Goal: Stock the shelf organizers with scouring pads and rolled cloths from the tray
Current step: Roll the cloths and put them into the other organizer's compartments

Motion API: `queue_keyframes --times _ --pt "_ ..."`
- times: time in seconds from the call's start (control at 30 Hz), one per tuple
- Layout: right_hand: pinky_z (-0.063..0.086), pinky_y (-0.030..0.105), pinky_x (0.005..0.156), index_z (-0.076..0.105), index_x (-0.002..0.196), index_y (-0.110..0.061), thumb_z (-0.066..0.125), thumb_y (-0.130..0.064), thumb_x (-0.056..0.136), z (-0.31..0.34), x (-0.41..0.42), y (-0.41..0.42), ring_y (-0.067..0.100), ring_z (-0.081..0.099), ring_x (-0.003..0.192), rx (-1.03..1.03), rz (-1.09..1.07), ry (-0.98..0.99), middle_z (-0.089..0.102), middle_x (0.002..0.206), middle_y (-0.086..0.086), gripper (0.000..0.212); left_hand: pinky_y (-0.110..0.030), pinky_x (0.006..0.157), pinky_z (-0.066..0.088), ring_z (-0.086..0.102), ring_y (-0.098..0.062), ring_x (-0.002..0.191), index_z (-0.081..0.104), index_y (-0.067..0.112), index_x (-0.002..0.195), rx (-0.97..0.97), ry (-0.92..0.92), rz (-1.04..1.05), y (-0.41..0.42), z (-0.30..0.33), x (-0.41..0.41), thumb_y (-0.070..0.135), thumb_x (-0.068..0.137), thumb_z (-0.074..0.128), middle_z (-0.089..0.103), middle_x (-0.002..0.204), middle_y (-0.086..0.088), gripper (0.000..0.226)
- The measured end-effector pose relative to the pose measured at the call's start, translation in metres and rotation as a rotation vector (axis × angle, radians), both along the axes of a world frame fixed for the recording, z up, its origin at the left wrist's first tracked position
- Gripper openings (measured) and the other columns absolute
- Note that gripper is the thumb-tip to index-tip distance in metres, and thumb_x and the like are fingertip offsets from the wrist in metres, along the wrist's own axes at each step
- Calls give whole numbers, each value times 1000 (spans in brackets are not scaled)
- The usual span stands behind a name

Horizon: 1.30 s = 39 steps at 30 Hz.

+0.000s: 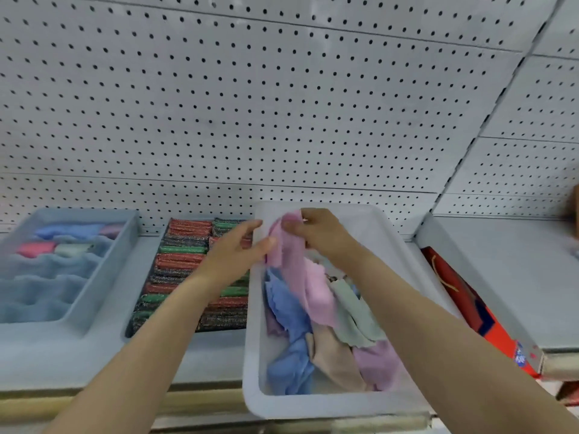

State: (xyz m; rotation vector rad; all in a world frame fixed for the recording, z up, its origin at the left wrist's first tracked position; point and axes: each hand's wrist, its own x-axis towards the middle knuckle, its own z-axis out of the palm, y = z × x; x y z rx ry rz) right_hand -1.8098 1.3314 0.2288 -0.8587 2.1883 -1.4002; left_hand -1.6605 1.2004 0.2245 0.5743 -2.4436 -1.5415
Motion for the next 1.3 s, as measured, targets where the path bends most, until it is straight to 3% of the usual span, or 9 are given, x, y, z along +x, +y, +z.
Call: queue_keyframes --times 0.07,0.13,0.33,0.47,0.6,0.73,1.0,1.1,1.3 --pt "56 43 84 72 99 -5 66 -23 90 31 -4 6 19 67 84 -111 33 -119 75 98 13 21 -34 109 35 43 -7 130 38 34 147 126 64 32 -3 25 0 60 71 69 44 142 18 87" --pt "54 47 91 72 105 -7 66 -19 92 56 -3 9 27 71 95 -175 50 -142 74 106 15 19 -34 106 43 52 -8 124 44 33 144 140 126 30 -4 48 -6 57 64 75 51 138 17 89" --pt "57 47 86 75 104 -11 71 -20 88 105 -3 8 33 72 95 -281 32 -50 76 100 12 19 -20 80 55 68 -1 90 65 23 117 69 291 35 -15 103 -24 27 74 86 70 107 6 49" --pt "51 34 73 71 100 -8 69 -23 91 131 -6 10 23 63 76 -349 44 -88 71 91 11 18 -30 79 59 69 -14 84 69 16 97 124 328 89 -35 132 -25 11 86 74 72 94 -4 13" --pt "55 32 81 69 104 -5 66 -19 93 150 -6 6 20 66 87 -483 93 -159 71 97 8 18 -32 81 58 69 -17 84 70 5 100 227 398 73 -49 159 -25 14 89 69 73 92 -3 14" --pt "56 34 88 71 104 -5 65 -16 93 170 -2 -1 19 67 91 -610 132 -181 71 102 7 16 -28 73 55 68 -14 81 73 11 103 280 487 47 -56 187 -22 19 92 66 74 94 -3 15" --pt "59 38 81 73 84 -22 73 -23 82 188 0 -54 20 70 85 -428 -428 182 73 83 -4 2 -36 74 60 65 -25 76 72 8 87 127 454 252 -71 207 -50 13 90 68 71 87 -12 8" --pt "54 27 67 70 84 -24 70 -27 83 193 8 -66 8 66 73 -433 -487 297 68 75 -12 3 -35 70 62 69 -27 80 70 6 91 138 486 294 -71 210 -54 11 90 67 71 95 -16 5" --pt "49 21 65 68 81 -29 70 -34 86 190 25 -80 2 62 75 -451 -434 478 67 75 -15 7 -28 57 58 67 -22 72 64 7 87 183 558 349 -67 206 -53 13 86 73 66 85 -10 10"
